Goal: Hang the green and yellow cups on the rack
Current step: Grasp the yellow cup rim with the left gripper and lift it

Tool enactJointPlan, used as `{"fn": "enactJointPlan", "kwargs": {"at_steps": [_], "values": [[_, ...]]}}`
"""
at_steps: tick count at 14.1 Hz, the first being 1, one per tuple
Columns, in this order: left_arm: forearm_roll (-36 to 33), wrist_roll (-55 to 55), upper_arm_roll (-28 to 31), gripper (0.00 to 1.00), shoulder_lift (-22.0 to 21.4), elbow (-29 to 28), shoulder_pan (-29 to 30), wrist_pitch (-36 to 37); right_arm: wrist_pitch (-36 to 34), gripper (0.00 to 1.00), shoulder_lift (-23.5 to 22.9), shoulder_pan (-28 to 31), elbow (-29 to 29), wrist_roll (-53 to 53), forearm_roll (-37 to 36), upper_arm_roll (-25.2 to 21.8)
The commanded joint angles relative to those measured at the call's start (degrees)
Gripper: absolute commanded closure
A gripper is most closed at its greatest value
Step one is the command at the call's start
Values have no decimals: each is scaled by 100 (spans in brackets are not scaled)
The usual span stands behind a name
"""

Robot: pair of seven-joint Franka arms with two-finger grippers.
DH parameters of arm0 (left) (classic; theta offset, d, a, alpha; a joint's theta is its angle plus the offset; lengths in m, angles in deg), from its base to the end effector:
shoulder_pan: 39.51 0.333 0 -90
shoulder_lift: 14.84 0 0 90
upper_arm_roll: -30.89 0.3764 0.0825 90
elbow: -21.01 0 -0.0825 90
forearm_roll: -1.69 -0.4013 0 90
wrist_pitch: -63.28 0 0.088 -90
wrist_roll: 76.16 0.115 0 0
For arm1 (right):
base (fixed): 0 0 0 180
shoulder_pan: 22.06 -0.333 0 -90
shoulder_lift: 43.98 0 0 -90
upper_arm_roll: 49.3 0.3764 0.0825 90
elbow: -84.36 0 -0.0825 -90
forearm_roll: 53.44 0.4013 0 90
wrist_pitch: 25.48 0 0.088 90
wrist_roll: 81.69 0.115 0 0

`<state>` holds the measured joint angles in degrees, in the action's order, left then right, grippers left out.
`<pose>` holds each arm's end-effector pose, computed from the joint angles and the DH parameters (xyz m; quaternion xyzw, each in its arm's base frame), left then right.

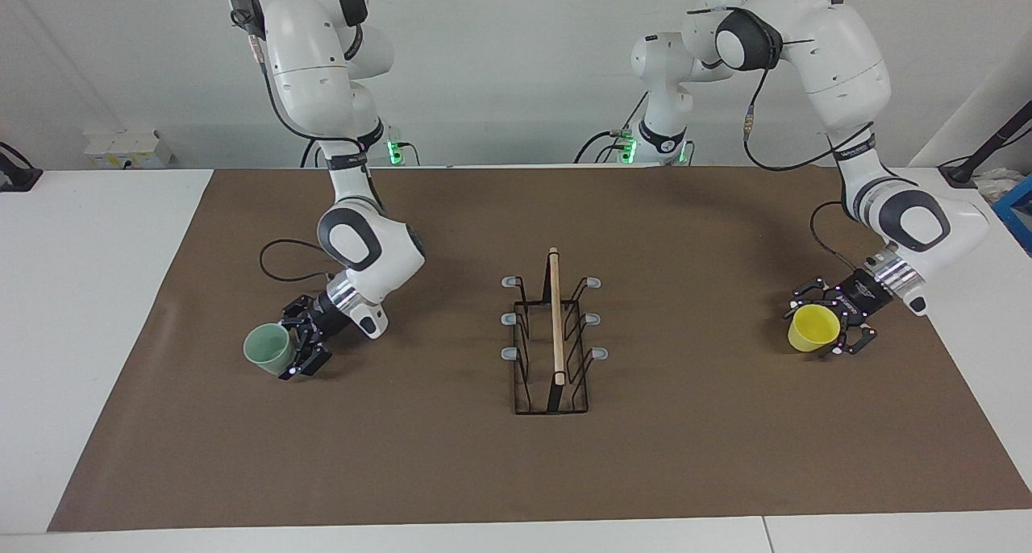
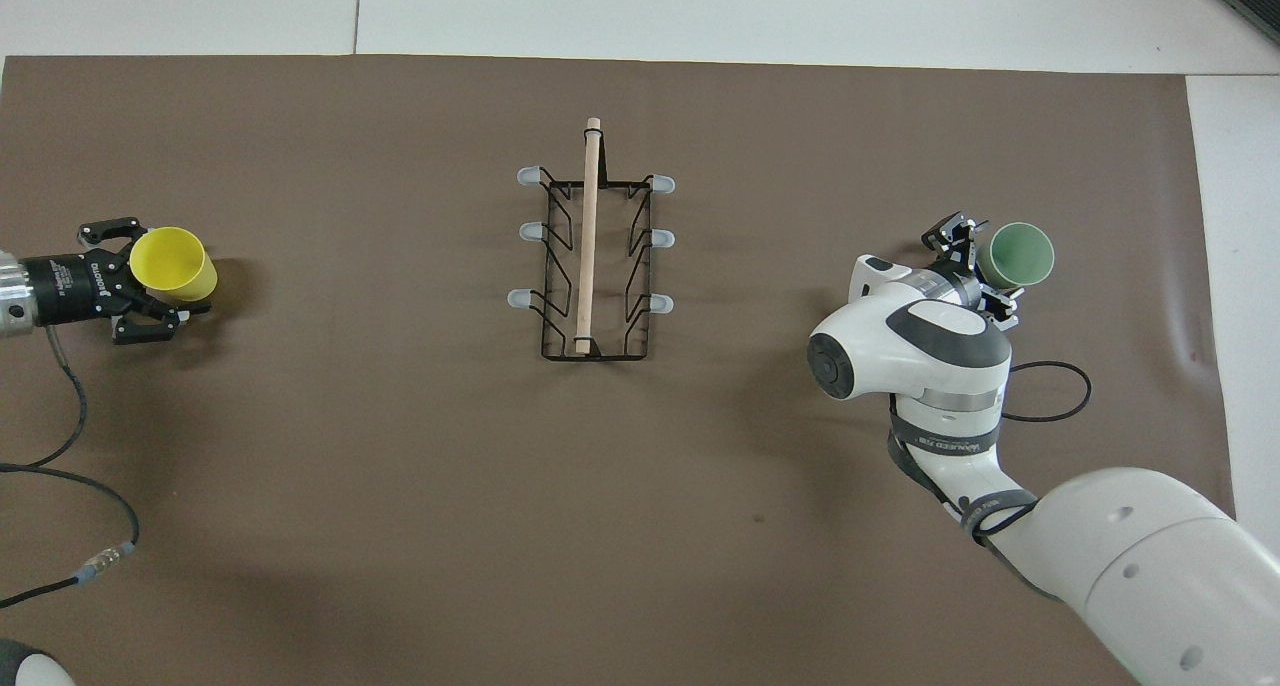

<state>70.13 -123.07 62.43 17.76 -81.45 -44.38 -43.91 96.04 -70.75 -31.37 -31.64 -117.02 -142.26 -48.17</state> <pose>0.6541 0.1930 0.3004 0.5479 0.7383 -0.2058 0.3351 0.6315 0.0628 0.2536 0.4669 0.7066 -0.2382 0.4755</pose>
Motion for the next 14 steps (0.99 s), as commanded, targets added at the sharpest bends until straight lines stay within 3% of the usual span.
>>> {"fn": "enactJointPlan", "kwargs": {"at_steps": [1, 2, 3, 4, 7, 9, 11, 14], "values": [[82, 551, 2, 25, -360, -318, -128, -126, 241, 0, 145, 289, -301, 317, -627, 46], [91, 691, 10, 62, -369, -362, -294, -187, 311, 0, 137, 316, -310, 317, -645, 37], [82, 797, 2, 88, -369, -371, -322, -292, 329, 7, 136, 334, -301, 317, -654, 37], [82, 798, -7, 100, -369, -371, -374, -389, 338, 23, 136, 334, -301, 317, -646, 46], [74, 719, -25, 100, -413, -178, -515, -635, 338, 73, 136, 325, -301, 317, -645, 46], [-14, 701, -112, 100, -448, 190, -524, -663, 268, 96, 136, 308, -258, 299, -637, 46], [-512, 692, -139, 100, -579, 489, -603, -619, 224, 100, 180, 272, -240, 290, -445, 46], [-1820, 543, -253, 100, -1106, 526, -875, -750, 311, 100, 487, 299, -187, -85, 275, 55]]}}
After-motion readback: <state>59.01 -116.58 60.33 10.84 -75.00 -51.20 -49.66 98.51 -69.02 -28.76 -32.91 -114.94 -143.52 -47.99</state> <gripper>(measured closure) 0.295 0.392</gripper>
